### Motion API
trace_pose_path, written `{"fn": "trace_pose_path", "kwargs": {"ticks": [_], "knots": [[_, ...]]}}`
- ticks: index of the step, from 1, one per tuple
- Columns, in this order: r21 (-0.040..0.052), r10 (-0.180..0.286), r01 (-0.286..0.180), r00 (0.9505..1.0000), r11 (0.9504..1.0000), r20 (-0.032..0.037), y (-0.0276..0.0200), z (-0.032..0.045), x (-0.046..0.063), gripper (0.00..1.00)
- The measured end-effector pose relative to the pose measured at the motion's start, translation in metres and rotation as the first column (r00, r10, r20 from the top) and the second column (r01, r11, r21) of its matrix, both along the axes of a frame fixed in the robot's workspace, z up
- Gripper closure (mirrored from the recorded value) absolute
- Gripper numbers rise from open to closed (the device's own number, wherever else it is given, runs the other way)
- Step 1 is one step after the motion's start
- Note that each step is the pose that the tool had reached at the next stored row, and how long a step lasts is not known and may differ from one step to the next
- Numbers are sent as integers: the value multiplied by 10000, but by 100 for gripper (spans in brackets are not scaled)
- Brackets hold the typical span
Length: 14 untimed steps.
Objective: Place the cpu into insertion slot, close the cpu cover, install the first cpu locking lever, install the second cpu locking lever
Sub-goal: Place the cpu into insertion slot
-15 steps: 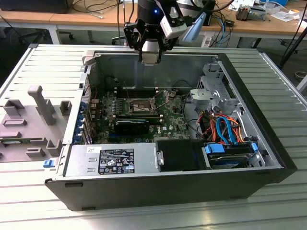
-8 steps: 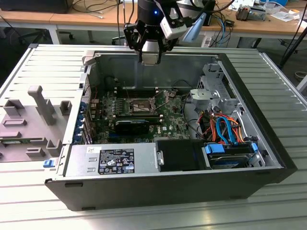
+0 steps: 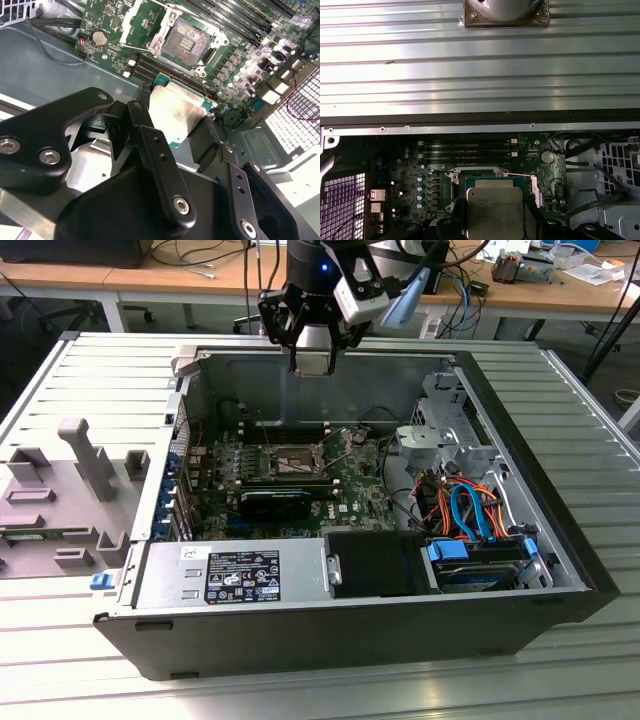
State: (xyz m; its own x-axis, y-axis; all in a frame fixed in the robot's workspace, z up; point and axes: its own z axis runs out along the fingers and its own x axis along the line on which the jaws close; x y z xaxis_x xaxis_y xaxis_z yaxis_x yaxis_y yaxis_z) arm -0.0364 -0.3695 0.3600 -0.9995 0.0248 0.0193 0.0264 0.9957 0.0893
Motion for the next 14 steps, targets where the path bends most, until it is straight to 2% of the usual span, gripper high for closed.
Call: {"fn": "trace_pose_path", "kwargs": {"ticks": [14], "knots": [[0, 0, 0, 10000, 10000, 0, -3, -26, 0, 45]]}}
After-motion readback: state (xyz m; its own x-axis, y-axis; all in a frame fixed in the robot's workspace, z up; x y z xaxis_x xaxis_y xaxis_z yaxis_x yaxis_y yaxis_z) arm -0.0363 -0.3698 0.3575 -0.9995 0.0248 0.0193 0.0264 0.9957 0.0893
